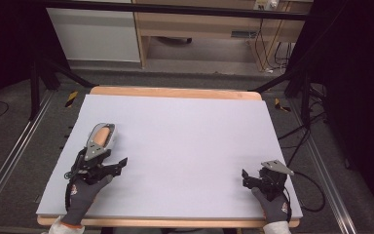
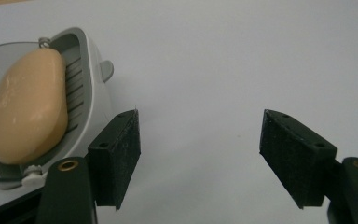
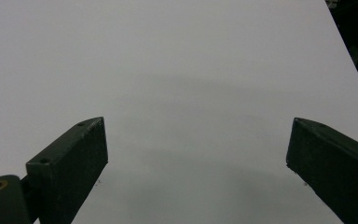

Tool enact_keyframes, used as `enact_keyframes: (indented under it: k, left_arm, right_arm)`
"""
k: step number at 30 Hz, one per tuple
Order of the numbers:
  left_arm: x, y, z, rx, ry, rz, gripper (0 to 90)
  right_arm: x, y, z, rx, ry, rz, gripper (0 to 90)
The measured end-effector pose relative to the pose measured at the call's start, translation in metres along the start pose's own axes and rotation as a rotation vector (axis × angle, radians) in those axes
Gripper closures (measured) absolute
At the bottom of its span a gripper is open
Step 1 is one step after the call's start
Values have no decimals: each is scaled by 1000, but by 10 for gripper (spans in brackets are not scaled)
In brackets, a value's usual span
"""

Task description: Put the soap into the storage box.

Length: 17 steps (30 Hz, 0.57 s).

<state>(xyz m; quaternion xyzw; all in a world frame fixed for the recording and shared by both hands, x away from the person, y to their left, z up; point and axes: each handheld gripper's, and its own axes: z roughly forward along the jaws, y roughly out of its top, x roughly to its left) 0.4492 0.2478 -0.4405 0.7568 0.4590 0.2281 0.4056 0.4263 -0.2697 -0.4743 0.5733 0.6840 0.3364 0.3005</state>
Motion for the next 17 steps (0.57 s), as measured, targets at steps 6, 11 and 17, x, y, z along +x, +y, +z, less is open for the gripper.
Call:
enact_keyframes:
  k: [6, 11, 17]
  left_arm:
    - [0, -14, -2, 11, -4, -1, 282]
    - [1, -24, -5, 37, 1, 10, 278]
    - [5, -32, -6, 75, 15, 10, 275]
  right_arm:
    - [-2, 0, 1, 4, -5, 9, 55]
    - [-3, -1, 1, 9, -14, 11, 55]
    - [-6, -2, 3, 18, -31, 20, 54]
